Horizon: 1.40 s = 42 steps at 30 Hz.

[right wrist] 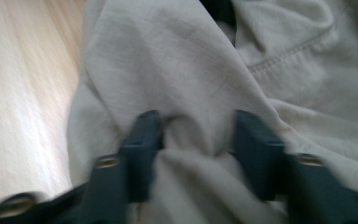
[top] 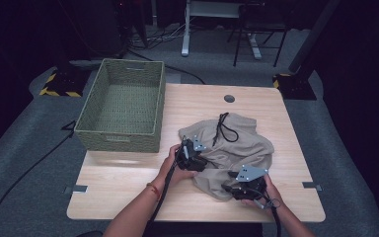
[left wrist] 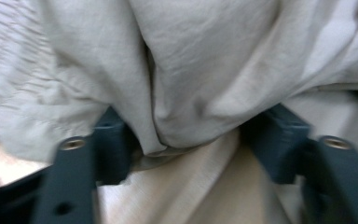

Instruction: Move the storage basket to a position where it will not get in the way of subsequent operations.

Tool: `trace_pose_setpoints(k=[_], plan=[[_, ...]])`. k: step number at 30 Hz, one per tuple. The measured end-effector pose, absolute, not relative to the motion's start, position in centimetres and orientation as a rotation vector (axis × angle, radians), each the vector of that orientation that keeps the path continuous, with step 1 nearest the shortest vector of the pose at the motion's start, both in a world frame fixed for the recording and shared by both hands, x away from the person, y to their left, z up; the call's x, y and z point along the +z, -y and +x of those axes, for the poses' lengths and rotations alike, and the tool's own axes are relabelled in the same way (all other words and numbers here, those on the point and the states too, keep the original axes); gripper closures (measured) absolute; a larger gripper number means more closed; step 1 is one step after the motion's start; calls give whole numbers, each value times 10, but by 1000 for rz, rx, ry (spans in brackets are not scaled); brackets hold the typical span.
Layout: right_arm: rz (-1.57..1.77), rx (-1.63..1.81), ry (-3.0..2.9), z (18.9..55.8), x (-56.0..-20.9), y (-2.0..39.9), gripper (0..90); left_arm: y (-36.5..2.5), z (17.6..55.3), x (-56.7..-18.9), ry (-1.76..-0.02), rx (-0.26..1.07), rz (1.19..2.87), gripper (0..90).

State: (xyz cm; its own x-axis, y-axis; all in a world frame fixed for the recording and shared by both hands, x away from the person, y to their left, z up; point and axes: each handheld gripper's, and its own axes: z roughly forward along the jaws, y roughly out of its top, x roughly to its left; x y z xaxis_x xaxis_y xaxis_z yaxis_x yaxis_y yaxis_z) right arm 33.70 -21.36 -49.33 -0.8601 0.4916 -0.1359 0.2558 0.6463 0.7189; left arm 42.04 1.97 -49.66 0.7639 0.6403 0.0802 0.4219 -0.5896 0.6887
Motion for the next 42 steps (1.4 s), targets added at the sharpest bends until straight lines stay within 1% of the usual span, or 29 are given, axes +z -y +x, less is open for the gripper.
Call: trace_pose_setpoints(k=[1,2,5,6,8,11,14,16,18,21,23,24,27,29,31,33,36,38,39,42], plan=[[595,1036,-2547,338,-495,215,610,-19,422,-496,-784,424,2282,439],[603,1043,-2550,339,-495,217,678,-19,424,-497,-784,413,2275,493],[589,1010,-2531,340,-492,223,834,-19,428,-497,-779,426,2275,661],[589,1010,-2524,340,-489,226,855,-20,428,-495,-769,442,2286,714],[612,1022,-2497,341,-482,236,868,-23,427,-489,-749,467,2286,766],[670,1090,-2406,340,-463,257,872,-29,424,-473,-723,482,2266,796],[713,1153,-2277,337,-437,279,873,-37,419,-449,-706,512,2224,800],[747,1207,-2198,335,-420,294,873,-44,416,-430,-696,484,2199,795],[768,1226,-2128,334,-406,306,873,-49,411,-412,-686,530,2181,794],[803,1214,-2054,335,-391,320,873,-56,407,-390,-673,553,2167,787],[824,1195,-2010,338,-384,328,871,-59,410,-381,-677,585,2174,782],[837,1177,-1988,340,-382,331,869,-61,413,-378,-690,581,2175,775],[907,1133,-1962,352,-384,342,851,-65,424,-381,-746,575,2174,748],[961,1084,-1979,361,-394,348,821,-65,429,-387,-779,587,2178,702],[1008,1033,-2004,370,-409,353,798,-65,434,-393,-816,566,2176,658],[1048,994,-2036,376,-426,359,750,-64,435,-399,-839,573,2181,588],[1097,958,-2061,377,-438,369,631,-65,429,-400,-814,567,2166,505],[1104,968,-2041,371,-435,375,548,-69,420,-395,-780,553,2131,442],[1106,991,-2029,368,-432,379,517,-74,414,-391,-766,529,2116,396],[1096,1010,-2002,356,-421,385,446,-84,399,-384,-727,505,2103,354]])
